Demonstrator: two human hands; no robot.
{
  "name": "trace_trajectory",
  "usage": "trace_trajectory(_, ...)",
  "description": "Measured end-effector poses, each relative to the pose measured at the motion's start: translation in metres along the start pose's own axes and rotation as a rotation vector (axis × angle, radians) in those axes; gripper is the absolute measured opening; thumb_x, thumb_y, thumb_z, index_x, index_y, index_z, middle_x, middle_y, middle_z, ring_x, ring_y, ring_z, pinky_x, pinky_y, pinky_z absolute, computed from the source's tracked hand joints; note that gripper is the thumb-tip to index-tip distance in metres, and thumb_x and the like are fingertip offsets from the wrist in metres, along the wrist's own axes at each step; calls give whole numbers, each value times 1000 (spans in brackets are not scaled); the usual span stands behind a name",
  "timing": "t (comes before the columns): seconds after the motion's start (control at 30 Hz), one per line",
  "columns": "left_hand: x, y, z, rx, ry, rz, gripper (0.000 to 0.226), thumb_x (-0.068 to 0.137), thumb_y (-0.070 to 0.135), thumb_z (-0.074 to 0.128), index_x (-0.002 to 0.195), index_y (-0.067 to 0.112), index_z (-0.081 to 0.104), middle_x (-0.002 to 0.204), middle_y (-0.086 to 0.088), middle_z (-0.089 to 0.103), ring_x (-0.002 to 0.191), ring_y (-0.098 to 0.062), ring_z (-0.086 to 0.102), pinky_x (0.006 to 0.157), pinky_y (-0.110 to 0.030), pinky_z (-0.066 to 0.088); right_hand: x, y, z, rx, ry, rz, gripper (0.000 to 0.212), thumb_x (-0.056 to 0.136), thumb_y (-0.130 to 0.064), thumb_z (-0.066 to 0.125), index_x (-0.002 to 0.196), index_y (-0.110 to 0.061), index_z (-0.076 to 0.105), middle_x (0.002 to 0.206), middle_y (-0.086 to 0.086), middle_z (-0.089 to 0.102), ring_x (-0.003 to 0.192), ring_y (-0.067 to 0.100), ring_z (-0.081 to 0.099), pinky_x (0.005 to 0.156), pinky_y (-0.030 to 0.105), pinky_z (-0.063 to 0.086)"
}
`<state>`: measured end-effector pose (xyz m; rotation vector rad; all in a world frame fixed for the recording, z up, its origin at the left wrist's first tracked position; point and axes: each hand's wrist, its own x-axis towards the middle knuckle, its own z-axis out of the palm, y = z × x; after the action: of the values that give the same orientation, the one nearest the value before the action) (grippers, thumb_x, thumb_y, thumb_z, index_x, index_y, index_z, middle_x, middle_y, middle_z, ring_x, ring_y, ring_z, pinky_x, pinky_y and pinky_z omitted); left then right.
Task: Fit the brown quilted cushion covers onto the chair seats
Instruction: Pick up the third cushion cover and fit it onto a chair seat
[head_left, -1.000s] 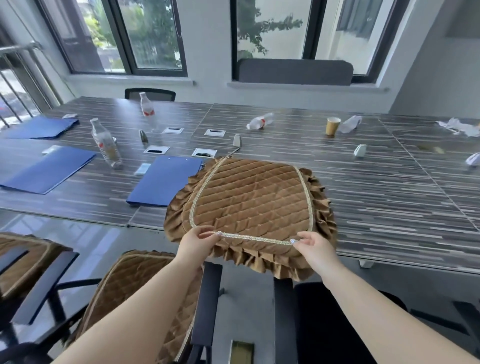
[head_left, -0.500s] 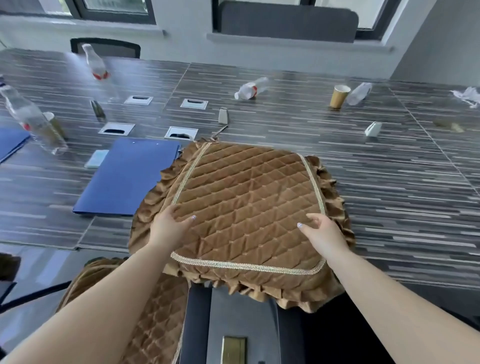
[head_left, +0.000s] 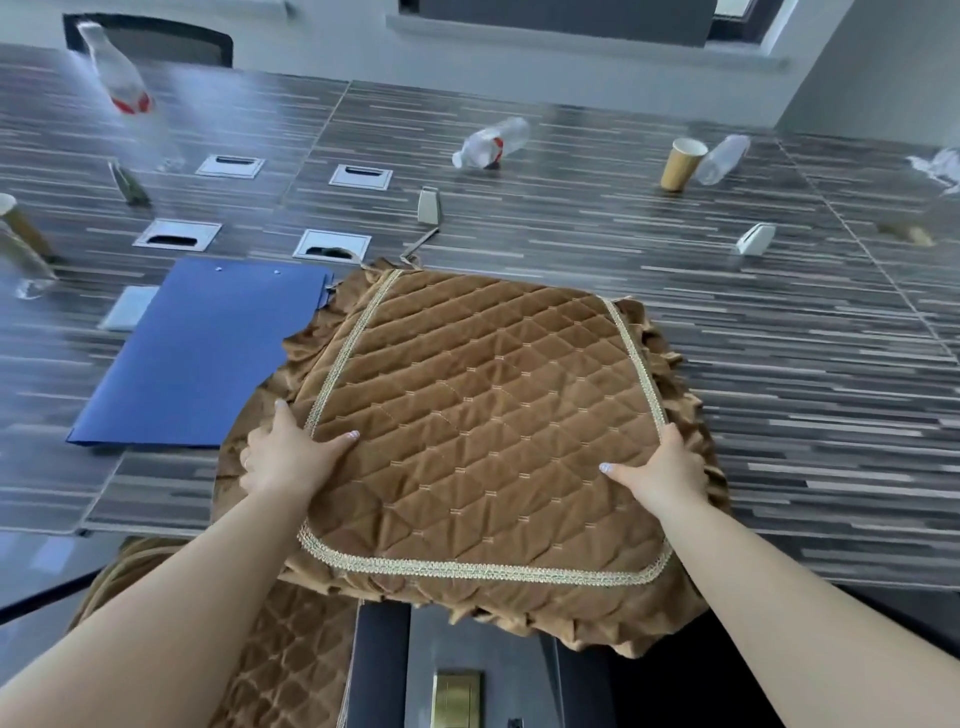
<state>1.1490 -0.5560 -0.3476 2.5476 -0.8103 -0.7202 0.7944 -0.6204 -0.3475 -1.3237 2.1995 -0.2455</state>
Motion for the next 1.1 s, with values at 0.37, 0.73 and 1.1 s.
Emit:
trace_trajectory(0.37,-63,-3,-19,-175,117,31,83,65,45,83,133,12,47,132,-18,52,128,-40,42,101,-54,38,-32,35,-37,392,179,18,40,72,-26,80,99,-4,60,104,15,65,94,36,61,78,39,48)
trace_trajectory(0.73,-189,31,-10,-219,159,79,87,70,40,82,138,7,40,139,-24,42,133,-43,35,108,-53,32,-59,112,-138,525,250,-122,35,77,-23,76,99,-7,54,89,7,59,86,32,58,76,38,45)
trace_trajectory(1.1,-378,68,55,-311,139,-15,105,70,40,82,149,12,18,146,-28,30,134,-45,32,109,-56,33,-61,210,-296,564,224,-457,29,83,-25,70,93,-9,49,80,0,56,79,29,56,69,35,43)
